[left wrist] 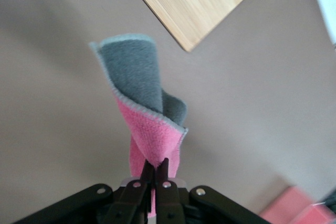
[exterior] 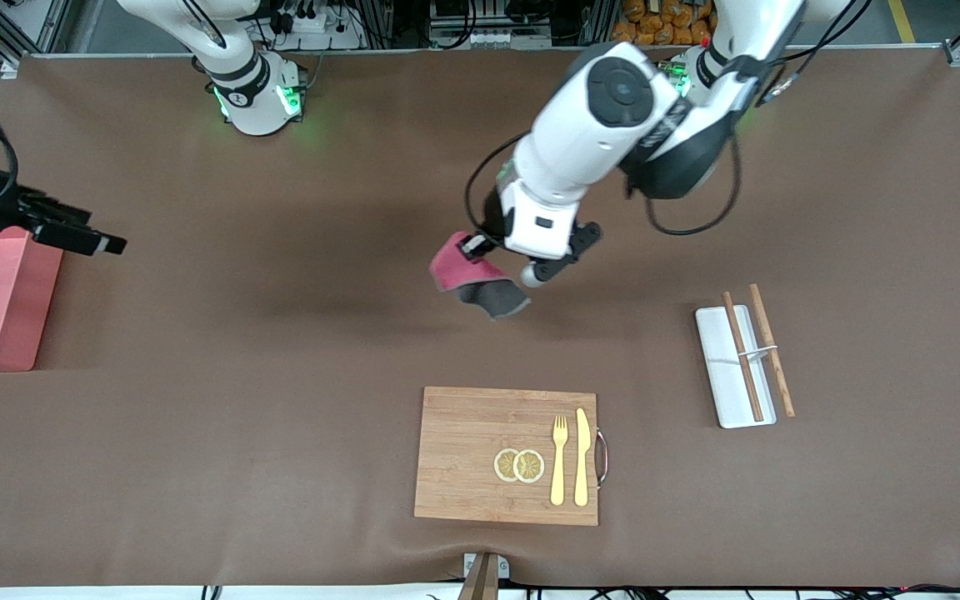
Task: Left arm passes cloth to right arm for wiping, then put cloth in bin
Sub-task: 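Lift the cloth with the left gripper while the right gripper approaches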
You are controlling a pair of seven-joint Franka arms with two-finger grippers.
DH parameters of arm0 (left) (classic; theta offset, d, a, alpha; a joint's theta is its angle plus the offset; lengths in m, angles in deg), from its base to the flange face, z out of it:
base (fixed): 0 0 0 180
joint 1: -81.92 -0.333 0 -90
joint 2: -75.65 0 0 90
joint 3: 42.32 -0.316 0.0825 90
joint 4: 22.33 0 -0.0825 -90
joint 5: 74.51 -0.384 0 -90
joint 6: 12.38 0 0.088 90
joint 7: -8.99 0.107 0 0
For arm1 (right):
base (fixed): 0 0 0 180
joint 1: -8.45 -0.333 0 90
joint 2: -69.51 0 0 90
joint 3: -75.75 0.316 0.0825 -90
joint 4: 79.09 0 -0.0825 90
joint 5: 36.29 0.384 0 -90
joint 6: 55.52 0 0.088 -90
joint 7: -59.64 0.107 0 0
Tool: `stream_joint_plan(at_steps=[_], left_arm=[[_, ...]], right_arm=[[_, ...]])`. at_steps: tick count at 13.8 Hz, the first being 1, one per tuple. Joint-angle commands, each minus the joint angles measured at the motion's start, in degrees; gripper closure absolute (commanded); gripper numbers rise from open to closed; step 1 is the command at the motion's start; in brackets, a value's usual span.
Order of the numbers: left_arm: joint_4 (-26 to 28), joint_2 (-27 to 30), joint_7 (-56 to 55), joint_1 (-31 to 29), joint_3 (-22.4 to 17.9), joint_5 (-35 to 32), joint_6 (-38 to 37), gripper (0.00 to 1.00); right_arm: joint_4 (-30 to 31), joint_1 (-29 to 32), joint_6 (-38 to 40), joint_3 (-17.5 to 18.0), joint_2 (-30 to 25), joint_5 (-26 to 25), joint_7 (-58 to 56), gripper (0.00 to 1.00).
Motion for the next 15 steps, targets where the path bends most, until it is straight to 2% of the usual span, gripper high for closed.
stream_joint_plan(at_steps=[1, 3, 6, 8, 11, 14, 15], left_arm=[[-2.3, -4.2, -12.8, 2.4, -0.4, 0.7, 8.1, 1.00], [-3.1, -6.1, -20.8, 4.1, -0.4, 0.7, 13.4, 1.00], [-5.2, -7.1, -27.1, 5.8, -0.4, 0.6, 15.6, 1.00], [-5.2, -6.7, -27.2, 5.8, -0.4, 0.6, 15.6, 1.00], [-5.3, -6.5, -26.8, 5.8, -0.4, 0.6, 15.8, 1.00], [-5.4, -7.5, -27.3, 7.5, -0.4, 0.6, 21.8, 1.00], [-5.4, -8.5, -27.3, 7.7, -0.4, 0.7, 23.9, 1.00]], right_arm=[[-0.4, -0.8, 2.3, 0.5, 2.1, 6.4, 11.6, 0.00], [-0.3, -2.5, 2.4, 0.5, 4.6, 12.7, 19.8, 0.00], [1.0, -5.3, 0.2, 0.5, 8.8, 19.9, 22.1, 0.00], [2.5, -8.1, -3.5, 0.5, 10.4, 21.5, 22.2, 0.00], [5.9, -14.2, -14.2, 0.5, 12.2, 22.6, 24.9, 0.00], [5.4, -16.9, -17.1, 0.5, 13.2, 29.5, 26.1, 0.00], [5.3, -17.9, -17.8, 0.5, 13.3, 30.4, 26.1, 0.00]])
